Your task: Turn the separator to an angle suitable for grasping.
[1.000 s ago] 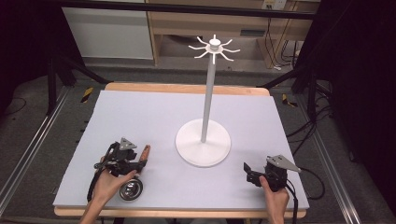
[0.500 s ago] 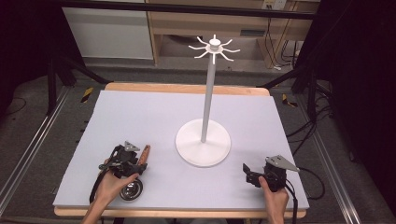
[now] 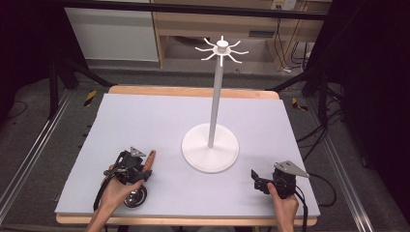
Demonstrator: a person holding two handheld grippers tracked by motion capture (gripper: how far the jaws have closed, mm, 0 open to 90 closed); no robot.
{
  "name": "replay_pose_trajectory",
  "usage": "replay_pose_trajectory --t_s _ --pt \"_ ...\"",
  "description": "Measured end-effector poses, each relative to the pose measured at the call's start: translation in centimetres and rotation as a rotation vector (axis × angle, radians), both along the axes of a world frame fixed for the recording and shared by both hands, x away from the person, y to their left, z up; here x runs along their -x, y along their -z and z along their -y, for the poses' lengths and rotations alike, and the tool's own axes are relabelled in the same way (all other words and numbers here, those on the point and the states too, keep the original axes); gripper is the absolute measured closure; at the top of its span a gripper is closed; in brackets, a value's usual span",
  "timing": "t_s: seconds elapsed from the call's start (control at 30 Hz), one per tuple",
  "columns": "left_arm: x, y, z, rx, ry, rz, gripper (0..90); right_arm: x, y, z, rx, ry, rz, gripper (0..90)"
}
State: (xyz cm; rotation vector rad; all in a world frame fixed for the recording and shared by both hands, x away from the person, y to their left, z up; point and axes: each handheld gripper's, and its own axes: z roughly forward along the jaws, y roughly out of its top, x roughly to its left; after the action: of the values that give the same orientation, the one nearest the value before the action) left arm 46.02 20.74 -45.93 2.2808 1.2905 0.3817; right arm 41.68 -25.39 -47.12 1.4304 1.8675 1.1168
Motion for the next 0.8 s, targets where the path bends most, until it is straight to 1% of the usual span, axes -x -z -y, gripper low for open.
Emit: replay_pose_trajectory --t_s 0.13,0.23,0.27,0.47,0.53,0.6,0.67,0.7,0.8 --pt "0.09 -0.08 -0.11 0.010 0.007 -0.016 60.1 -0.01 0.00 0.01 0.000 0.000 0.000 4.4" --pt "0.19 -0.17 -0.28 0.036 0.027 -0.037 62.2 0.00 -0.01 0.01 0.001 -0.001 0.000 4.4" --pt "0.23 -0.22 -0.29 0.036 0.036 -0.045 63.2 -0.01 0.01 0.05 0.005 -0.001 0.004 4.4" --pt "0.54 -0.33 0.24 0.011 0.070 -0.040 64.8 0.00 -0.02 0.04 0.001 -0.002 0.000 4.4" --pt "0.62 -0.29 0.39 0.004 0.079 -0.030 64.8 -0.01 -0.02 0.04 0.000 -0.003 0.000 4.4" --pt "0.63 -0.22 0.49 0.003 0.085 -0.026 63.7 -0.01 -0.02 0.04 0.000 -0.004 -0.002 4.4" --pt "0.62 -0.23 0.57 -0.001 0.090 -0.021 59.7 -0.02 -0.02 0.04 0.001 -0.005 -0.002 4.4" --pt "0.62 -0.31 0.61 0.000 0.093 -0.020 57.2 -0.03 -0.01 0.04 0.002 -0.006 -0.002 4.4" --pt "0.59 -0.83 0.65 0.007 0.094 -0.007 53.6 -0.08 0.01 0.05 0.006 -0.007 -0.002 4.4"
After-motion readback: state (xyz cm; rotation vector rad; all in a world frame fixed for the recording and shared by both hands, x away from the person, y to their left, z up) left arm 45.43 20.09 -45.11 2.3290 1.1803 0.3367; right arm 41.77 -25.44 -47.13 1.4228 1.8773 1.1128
